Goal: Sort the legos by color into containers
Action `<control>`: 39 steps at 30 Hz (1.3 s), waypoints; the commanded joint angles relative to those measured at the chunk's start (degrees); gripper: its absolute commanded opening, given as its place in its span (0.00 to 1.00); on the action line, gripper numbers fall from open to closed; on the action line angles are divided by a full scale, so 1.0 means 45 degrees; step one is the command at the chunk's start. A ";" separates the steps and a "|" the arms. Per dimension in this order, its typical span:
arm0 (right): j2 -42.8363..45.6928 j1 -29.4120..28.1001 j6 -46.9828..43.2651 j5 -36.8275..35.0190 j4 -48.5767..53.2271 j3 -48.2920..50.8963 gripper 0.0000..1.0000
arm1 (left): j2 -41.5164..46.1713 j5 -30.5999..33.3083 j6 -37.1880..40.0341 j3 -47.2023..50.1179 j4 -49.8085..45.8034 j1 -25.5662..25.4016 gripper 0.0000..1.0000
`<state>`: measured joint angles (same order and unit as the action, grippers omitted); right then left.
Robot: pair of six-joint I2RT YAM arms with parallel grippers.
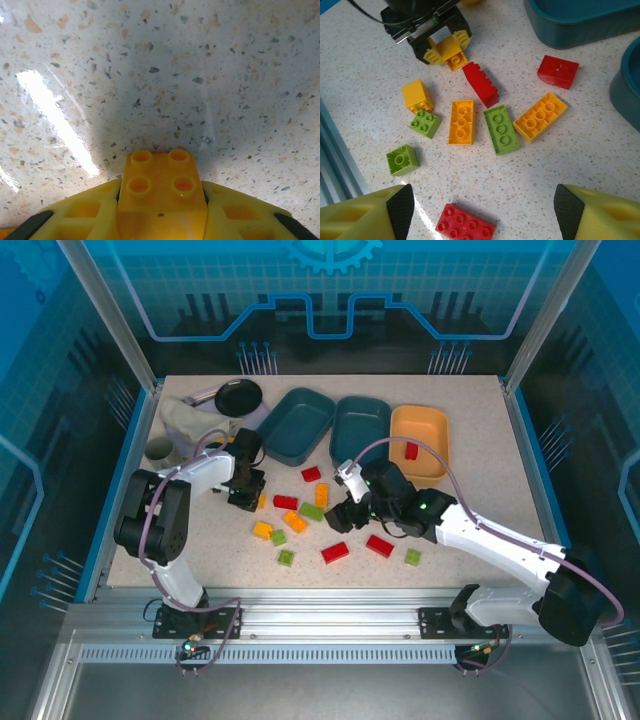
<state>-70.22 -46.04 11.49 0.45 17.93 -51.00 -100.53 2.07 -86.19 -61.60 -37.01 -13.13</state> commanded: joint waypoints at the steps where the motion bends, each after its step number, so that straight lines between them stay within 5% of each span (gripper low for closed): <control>1: 0.0473 0.0450 0.0592 -0.0271 -0.0325 -0.0396 0.76 | 0.0671 0.0646 0.0599 -0.0160 -0.0530 -0.0168 0.29; 7: 0.1017 0.1670 0.2057 -0.0759 -0.1311 -0.0556 0.77 | 0.1265 0.2139 0.3394 -0.3081 -0.1979 -0.1170 0.29; 12: 0.0498 0.2710 0.3731 -0.1265 -0.2386 -0.0769 0.78 | -0.0134 0.1765 0.5609 -0.5372 -0.1086 -0.1131 0.30; 25: -0.0380 0.3921 0.4778 -0.3050 0.0891 -0.2169 0.76 | -0.7646 -0.0048 0.8606 -1.3997 -0.2376 -0.0511 0.34; 32: 0.0741 0.5212 0.5611 -0.3570 0.3608 -0.1213 0.75 | -0.8317 -0.1148 0.8548 -1.4499 -0.2458 -0.0511 0.63; 39: 0.1295 0.7133 0.7497 -0.3806 0.6391 -0.0271 0.74 | -0.6563 -0.1489 0.8256 -1.3384 -0.1799 -0.0873 0.72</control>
<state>-65.01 -16.29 39.92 -15.05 38.50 -54.24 -137.21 -2.44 -49.15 -123.28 -45.78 -15.88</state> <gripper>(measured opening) 0.745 0.715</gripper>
